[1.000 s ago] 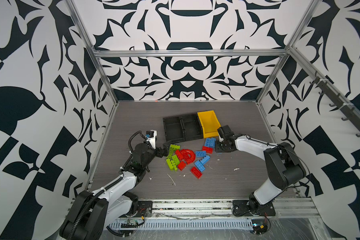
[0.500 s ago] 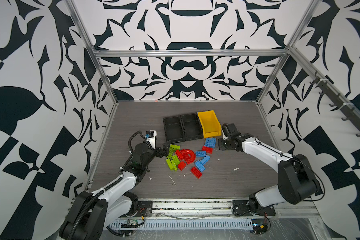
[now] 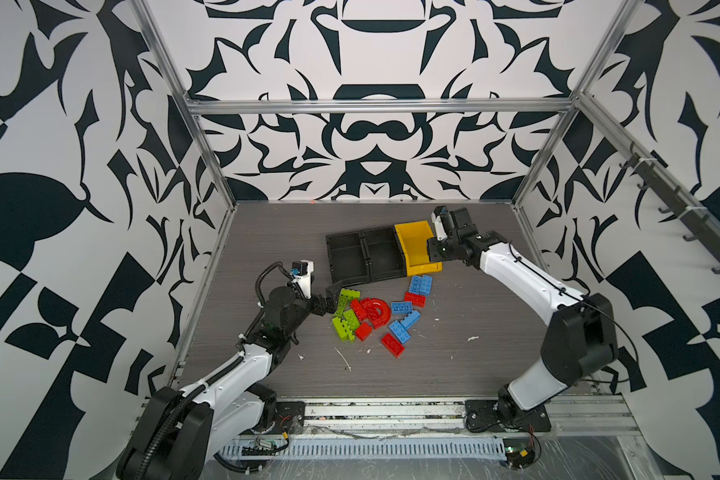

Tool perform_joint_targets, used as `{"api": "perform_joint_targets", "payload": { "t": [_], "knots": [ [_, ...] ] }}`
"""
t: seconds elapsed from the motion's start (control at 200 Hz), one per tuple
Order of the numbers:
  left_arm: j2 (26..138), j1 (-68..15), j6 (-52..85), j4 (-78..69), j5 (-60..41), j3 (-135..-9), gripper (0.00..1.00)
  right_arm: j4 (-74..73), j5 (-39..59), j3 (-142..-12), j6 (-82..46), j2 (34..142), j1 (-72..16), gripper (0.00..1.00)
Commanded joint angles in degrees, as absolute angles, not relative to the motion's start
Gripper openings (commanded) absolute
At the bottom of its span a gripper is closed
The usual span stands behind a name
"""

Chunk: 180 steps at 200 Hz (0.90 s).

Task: Sort the legos into containers by color
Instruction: 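Grasp a blue brick with the right gripper and drop it into the yellow bin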

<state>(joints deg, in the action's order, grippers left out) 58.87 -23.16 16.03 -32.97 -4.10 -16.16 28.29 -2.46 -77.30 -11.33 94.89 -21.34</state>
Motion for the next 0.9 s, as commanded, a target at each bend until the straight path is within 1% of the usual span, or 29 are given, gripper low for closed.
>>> {"api": "perform_joint_targets", "payload": {
  "t": [0.0, 0.25, 0.405, 0.555, 0.675, 0.735, 0.775, 0.895],
  "knots": [
    [57.53, -23.21, 15.59, -32.1, -4.57, -17.4, 1.0, 27.82, -0.99, -82.85, -9.18, 99.35, -21.01, 0.29],
    [58.01, -23.26, 15.66, -32.36, -3.98, -17.18, 1.0, 26.15, 2.55, -90.25, -7.4, 110.01, -20.91, 0.29],
    [57.66, -23.27, 15.5, -32.13, -4.03, -17.21, 1.0, 25.56, 2.99, -92.47, -7.79, 113.96, -20.91, 0.29],
    [57.22, -23.24, 15.41, -32.01, -3.78, -17.05, 1.0, 25.36, 2.56, -93.52, -8.24, 115.66, -20.92, 0.3],
    [57.3, -23.22, 15.6, -32.0, -4.05, -17.15, 1.0, 25.28, 2.12, -94.01, -8.67, 116.29, -20.86, 0.36],
    [57.52, -23.24, 15.68, -32.09, -4.13, -17.14, 1.0, 25.4, 1.49, -94.39, -9.11, 116.37, -20.88, 0.44],
    [57.7, -23.29, 15.77, -32.27, -4.03, -17.16, 1.0, 25.39, 1.41, -94.41, -9.37, 116.12, -20.89, 0.47],
    [57.92, -23.26, 16.09, -32.35, -4.63, -17.37, 1.0, 26.4, 1.27, -94.66, -9.49, 114.56, -20.92, 0.51]
  ]
}}
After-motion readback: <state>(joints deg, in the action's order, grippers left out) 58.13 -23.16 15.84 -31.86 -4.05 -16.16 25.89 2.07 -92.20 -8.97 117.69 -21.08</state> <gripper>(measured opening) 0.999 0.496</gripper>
